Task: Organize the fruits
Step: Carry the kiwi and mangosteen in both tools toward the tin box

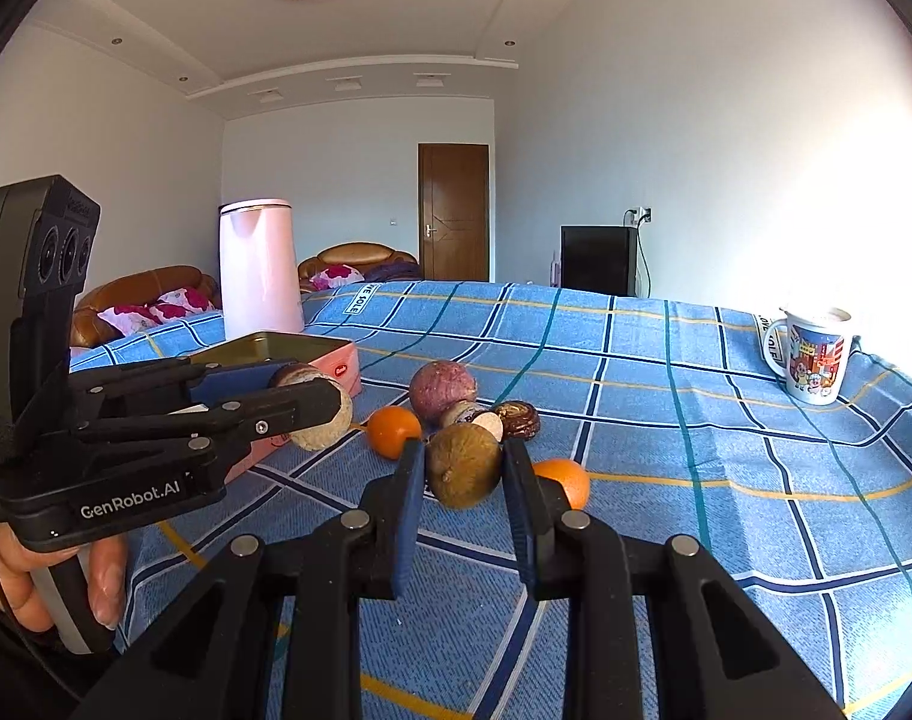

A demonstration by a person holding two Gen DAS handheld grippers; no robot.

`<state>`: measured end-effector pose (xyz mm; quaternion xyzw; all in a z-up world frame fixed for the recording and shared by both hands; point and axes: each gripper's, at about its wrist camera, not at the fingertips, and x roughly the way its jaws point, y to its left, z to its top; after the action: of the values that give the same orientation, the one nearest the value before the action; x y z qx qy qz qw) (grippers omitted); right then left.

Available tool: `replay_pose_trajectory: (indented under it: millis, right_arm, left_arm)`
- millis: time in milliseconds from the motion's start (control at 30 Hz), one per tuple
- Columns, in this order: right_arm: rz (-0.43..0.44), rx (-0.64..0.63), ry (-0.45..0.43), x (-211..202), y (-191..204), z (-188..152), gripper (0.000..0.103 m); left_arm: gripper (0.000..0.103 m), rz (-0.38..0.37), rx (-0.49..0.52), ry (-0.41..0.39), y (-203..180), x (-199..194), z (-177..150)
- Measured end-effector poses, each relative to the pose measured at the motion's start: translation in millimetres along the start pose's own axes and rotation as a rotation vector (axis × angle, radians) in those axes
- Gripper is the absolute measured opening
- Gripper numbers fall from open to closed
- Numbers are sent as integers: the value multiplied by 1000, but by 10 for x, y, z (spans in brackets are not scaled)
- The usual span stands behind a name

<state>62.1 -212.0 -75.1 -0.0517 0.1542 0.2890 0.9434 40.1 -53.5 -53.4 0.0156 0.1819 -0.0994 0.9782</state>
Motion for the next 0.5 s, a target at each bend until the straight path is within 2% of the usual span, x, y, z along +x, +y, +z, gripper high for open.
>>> replay_pose_trajectory:
  millis: [500]
  right_arm:
    - [-2, -9, -34, -53, 3, 2, 28]
  left_arm:
    - [32, 23, -5, -50, 18, -115, 8]
